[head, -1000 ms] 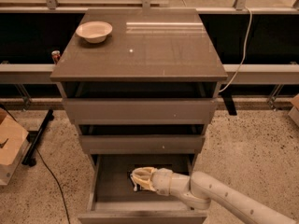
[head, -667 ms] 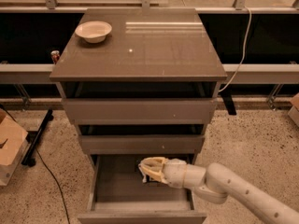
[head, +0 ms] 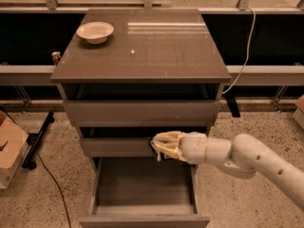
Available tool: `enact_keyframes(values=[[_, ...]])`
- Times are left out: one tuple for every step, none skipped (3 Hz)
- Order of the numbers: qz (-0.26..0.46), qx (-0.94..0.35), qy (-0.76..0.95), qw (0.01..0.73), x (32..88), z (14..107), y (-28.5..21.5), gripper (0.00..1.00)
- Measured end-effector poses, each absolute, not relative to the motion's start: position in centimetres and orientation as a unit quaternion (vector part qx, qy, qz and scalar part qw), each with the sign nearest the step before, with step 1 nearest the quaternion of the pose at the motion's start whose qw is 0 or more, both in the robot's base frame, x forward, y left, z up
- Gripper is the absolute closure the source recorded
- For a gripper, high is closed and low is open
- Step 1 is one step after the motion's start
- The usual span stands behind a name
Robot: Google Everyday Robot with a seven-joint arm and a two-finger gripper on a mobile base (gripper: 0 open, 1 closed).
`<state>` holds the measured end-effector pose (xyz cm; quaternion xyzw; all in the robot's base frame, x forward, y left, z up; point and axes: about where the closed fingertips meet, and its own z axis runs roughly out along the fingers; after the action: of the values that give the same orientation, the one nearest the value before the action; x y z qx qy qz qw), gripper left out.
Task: Pick rxbar blueberry from bottom drawer and place on counter
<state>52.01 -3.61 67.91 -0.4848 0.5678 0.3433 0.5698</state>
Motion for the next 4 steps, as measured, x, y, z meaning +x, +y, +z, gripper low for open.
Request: enact_keyframes(values=[[0.3,-0.534,0.549,0.568,53.4,75.5,-3.6,1.0],[0.256,-0.572,0.531,0.57,55.6,82.8,-3.1,1.0],[0.216,-0.583,0.523,0.584,59.3,87.9,-2.6,1.0],[0.186,-0.564,0.527,0.607,64.5,89.2,-2.9,1.0]])
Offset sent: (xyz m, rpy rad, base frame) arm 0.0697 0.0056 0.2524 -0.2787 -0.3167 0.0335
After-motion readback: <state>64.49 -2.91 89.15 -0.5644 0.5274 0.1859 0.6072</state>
